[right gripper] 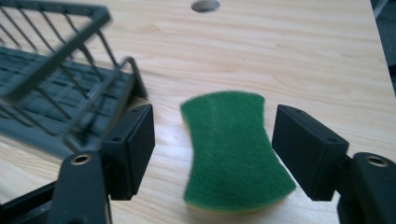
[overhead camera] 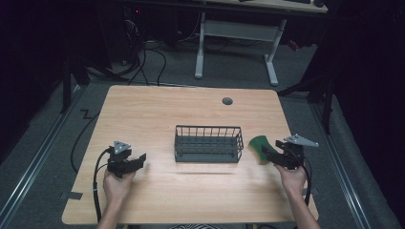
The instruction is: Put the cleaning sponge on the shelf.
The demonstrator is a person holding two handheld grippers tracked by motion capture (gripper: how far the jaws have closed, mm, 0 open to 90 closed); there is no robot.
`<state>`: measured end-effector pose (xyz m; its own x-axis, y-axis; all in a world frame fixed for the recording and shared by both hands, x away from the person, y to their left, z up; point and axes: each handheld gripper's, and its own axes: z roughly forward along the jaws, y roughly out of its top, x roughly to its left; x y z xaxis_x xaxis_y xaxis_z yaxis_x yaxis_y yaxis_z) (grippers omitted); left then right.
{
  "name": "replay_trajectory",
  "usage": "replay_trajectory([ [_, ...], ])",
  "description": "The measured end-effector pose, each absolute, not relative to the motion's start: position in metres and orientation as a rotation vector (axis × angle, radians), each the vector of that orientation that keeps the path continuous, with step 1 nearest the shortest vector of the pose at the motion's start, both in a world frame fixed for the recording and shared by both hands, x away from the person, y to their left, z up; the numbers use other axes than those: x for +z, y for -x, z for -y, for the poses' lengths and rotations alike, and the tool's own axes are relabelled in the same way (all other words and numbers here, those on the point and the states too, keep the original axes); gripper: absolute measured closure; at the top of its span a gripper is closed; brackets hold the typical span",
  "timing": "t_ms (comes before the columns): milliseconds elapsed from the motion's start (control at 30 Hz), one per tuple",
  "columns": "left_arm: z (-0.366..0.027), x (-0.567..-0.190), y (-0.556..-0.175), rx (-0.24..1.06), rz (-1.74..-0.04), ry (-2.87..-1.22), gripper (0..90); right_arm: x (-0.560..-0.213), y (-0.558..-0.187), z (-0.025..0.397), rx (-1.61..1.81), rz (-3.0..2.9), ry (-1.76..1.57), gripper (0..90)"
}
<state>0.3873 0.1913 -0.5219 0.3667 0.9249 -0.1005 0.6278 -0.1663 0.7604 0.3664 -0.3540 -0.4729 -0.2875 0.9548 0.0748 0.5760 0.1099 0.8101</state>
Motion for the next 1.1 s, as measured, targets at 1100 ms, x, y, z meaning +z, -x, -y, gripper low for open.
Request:
replay_trajectory([
  [1100,-0.195,-0.537,-0.381,0.572,-1.349,-1.954,28.7,-0.511,-0.402,0.347,0.841,-1.974,-1.569,22.0],
])
